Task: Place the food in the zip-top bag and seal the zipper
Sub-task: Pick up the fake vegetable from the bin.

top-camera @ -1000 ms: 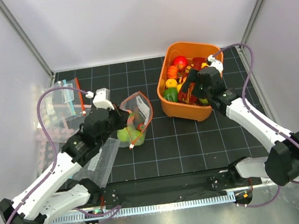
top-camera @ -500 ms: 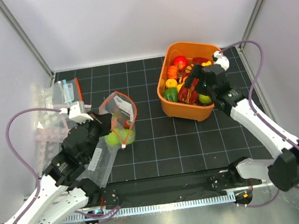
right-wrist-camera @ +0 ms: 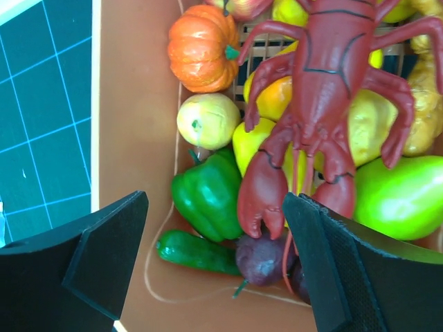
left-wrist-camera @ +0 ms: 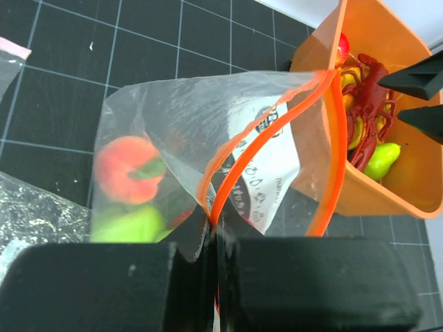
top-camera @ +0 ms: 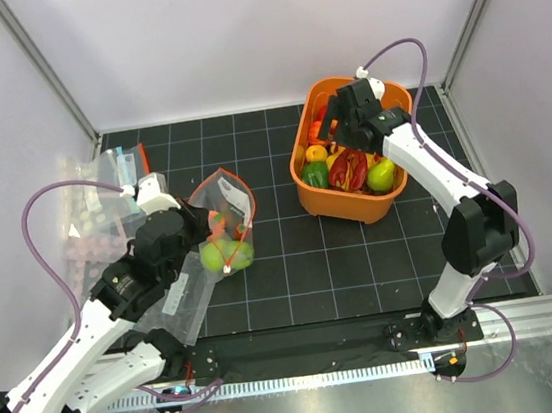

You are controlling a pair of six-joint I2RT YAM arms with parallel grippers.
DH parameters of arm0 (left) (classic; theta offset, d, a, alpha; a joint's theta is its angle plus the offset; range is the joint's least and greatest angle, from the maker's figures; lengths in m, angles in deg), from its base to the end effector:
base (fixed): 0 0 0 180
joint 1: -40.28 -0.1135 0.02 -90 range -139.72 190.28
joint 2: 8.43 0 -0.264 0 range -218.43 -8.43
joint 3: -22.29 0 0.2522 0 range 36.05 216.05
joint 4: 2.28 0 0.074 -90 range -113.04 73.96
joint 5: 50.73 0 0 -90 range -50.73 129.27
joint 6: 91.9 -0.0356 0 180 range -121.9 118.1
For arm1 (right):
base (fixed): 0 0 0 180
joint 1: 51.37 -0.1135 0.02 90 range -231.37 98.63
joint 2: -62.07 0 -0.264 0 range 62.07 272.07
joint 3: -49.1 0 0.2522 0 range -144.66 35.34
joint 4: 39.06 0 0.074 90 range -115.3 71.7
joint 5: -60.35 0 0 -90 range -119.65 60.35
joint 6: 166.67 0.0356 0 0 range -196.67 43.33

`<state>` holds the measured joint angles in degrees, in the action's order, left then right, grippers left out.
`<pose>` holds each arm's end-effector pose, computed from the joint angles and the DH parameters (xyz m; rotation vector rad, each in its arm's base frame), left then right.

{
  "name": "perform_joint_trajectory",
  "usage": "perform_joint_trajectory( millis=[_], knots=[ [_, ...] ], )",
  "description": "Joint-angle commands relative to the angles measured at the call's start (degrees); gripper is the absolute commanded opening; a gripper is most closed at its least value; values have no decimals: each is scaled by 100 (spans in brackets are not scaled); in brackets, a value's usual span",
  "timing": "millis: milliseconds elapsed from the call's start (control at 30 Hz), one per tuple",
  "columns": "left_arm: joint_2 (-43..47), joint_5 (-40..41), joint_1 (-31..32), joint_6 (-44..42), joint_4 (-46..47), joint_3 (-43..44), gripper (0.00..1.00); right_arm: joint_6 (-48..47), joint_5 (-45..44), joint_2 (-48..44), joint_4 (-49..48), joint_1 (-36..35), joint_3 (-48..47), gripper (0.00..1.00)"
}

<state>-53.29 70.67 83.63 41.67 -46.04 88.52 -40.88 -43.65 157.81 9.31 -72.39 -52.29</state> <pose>0.1322 -0.0993 0.3519 -0.3610 1.8981 -0.4871 0.3551 0.1272 0.3274 0.4176 2.2619 0.2302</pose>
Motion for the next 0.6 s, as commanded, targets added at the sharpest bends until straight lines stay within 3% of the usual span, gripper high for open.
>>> perform_joint_trajectory(
  millis=[0,567],
  knots=[
    [39,25,-11,275,108,123,1,68,161,233,379,-34,-596,90],
    [-646,-327,-20,38,-94,572,0,472,-305,2466,476,-8,-2547,80]
  ],
)
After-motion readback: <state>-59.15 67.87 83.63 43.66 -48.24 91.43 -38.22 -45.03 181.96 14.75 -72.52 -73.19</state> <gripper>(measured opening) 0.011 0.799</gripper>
